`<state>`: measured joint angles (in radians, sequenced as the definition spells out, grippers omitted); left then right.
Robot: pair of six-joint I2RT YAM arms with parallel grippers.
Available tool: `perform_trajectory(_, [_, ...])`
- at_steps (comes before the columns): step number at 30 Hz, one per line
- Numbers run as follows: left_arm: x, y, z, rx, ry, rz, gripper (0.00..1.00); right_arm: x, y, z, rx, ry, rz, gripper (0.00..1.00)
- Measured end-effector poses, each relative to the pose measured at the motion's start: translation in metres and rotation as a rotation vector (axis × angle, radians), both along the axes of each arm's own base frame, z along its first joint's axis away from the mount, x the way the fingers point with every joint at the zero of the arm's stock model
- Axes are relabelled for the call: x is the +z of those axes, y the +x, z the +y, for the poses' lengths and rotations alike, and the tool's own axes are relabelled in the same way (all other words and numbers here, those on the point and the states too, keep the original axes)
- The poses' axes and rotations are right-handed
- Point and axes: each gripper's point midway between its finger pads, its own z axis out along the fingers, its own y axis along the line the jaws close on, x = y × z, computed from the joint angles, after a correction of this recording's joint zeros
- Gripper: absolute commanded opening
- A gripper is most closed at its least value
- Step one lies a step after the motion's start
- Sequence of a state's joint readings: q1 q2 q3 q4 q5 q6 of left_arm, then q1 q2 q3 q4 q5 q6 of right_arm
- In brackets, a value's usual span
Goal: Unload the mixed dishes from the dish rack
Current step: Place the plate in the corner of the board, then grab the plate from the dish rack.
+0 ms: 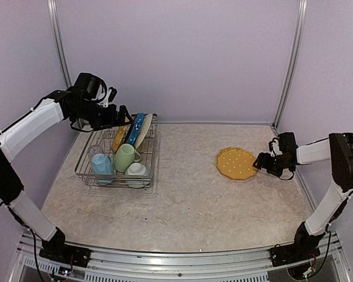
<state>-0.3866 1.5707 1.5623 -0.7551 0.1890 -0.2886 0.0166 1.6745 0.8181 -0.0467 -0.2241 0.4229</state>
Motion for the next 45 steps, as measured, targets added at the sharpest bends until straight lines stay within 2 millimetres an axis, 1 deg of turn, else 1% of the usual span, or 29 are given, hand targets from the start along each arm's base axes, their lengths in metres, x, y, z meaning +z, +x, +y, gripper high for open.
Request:
perform_trajectory(3, [-0.004, 0.003, 0.002, 0.010, 0.020, 0.000, 0.98, -0.003, -0.015, -0.002, 0.004, -0.042, 0.033, 0.86])
perform_trajectory(5, [-0.009, 0.006, 0.005, 0.022, 0.038, 0.004, 0.98, 0.001, -0.023, 0.001, 0.012, -0.078, 0.044, 0.87])
perform_trajectory(8, [-0.020, 0.012, 0.010, 0.046, 0.078, 0.016, 0.97, 0.017, -0.031, 0.014, 0.049, -0.135, 0.021, 0.88])
perform_trajectory(10, [-0.029, 0.018, 0.014, 0.070, 0.119, 0.032, 0.95, 0.031, -0.034, 0.019, 0.058, -0.169, -0.006, 0.88])
perform_trajectory(12, [-0.034, 0.029, 0.020, 0.108, 0.169, 0.036, 0.93, 0.044, -0.036, 0.021, 0.059, -0.196, -0.035, 0.88])
perform_trajectory(15, [-0.034, 0.049, 0.028, 0.162, 0.237, 0.034, 0.90, 0.059, -0.038, 0.016, 0.042, -0.225, -0.070, 0.88])
perform_trajectory(18, [-0.032, 0.071, 0.034, 0.215, 0.298, 0.021, 0.89, 0.068, -0.039, 0.012, 0.032, -0.245, -0.091, 0.87])
perform_trajectory(21, [-0.034, 0.084, 0.039, 0.247, 0.357, 0.019, 0.86, 0.071, -0.040, 0.010, 0.029, -0.257, -0.098, 0.87])
perform_trajectory(24, [-0.037, 0.097, 0.039, 0.266, 0.414, 0.018, 0.85, 0.070, -0.042, 0.010, 0.035, -0.265, -0.092, 0.87])
perform_trajectory(27, [-0.043, 0.109, 0.033, 0.263, 0.461, 0.011, 0.85, 0.073, -0.044, 0.012, 0.041, -0.267, -0.096, 0.87])
perform_trajectory(31, [-0.054, 0.117, 0.025, 0.249, 0.506, 0.017, 0.84, 0.088, -0.048, 0.017, 0.050, -0.256, -0.139, 0.87])
perform_trajectory(34, [-0.060, 0.122, 0.024, 0.245, 0.535, 0.020, 0.77, 0.097, -0.051, 0.019, 0.050, -0.247, -0.162, 0.87])
perform_trajectory(36, [-0.065, 0.126, 0.025, 0.246, 0.562, 0.021, 0.70, 0.100, -0.052, 0.021, 0.051, -0.244, -0.169, 0.87])
perform_trajectory(40, [-0.081, 0.131, 0.031, 0.247, 0.630, 0.034, 0.59, 0.104, -0.054, 0.022, 0.052, -0.239, -0.174, 0.87])
perform_trajectory(43, [-0.092, 0.132, 0.037, 0.251, 0.682, 0.046, 0.56, 0.105, -0.055, 0.023, 0.049, -0.232, -0.177, 0.87])
perform_trajectory(45, [-0.098, 0.134, 0.042, 0.257, 0.720, 0.052, 0.50, 0.105, -0.056, 0.027, 0.052, -0.225, -0.174, 0.87])
